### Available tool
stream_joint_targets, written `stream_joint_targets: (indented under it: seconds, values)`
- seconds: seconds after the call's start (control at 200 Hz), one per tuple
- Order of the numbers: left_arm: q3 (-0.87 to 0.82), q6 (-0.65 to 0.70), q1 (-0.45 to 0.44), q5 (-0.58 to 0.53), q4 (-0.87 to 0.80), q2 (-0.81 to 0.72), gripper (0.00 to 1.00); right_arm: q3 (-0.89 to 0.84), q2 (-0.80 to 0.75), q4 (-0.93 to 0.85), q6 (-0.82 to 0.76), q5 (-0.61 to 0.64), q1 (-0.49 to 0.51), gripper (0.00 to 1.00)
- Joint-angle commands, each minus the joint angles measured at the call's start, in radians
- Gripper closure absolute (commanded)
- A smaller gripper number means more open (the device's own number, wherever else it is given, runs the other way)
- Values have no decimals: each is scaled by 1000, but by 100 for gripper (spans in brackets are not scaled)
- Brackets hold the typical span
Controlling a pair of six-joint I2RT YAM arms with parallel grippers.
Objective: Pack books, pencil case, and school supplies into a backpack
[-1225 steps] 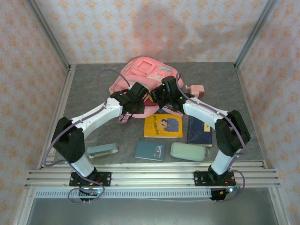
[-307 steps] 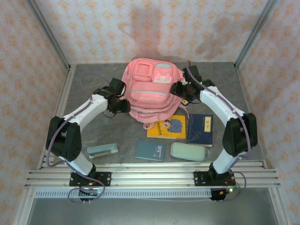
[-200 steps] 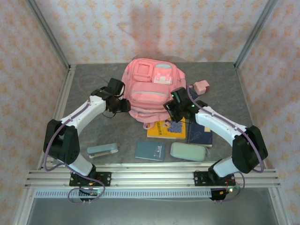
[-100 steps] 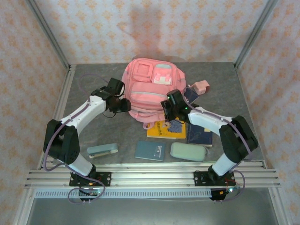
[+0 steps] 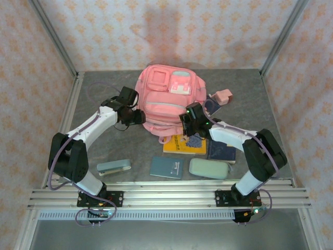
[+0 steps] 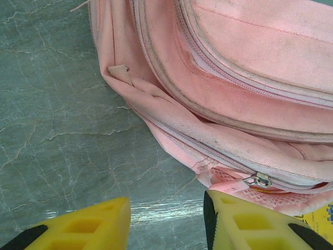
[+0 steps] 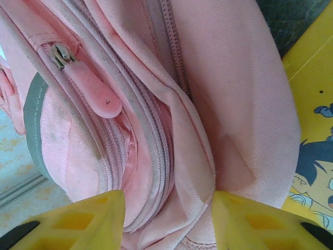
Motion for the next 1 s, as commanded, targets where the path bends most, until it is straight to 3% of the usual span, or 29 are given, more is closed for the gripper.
stream_joint_targets:
  seconds: [0.0, 0.22, 0.545, 0.681, 0.831, 0.996]
  values:
    - [-10, -3, 4, -9, 2, -17, 58, -21, -43, -2, 9, 15, 13, 53]
    - [-10, -4, 4, -6, 5, -14, 58, -26, -58, -6, 11, 27, 29, 53]
    - [-12, -4, 4, -11, 1, -8, 58, 16, 65, 91, 28, 3, 30, 55]
    - [-14, -6, 4, -6, 7, -2, 58, 53, 94, 122, -31, 30, 19, 69]
    - [-14, -3, 4, 7, 11, 2, 58, 119, 93, 71, -147, 71, -11, 100]
    - [-11, 17, -11, 41, 22, -1, 57, 201, 63, 49, -282, 11, -50, 100]
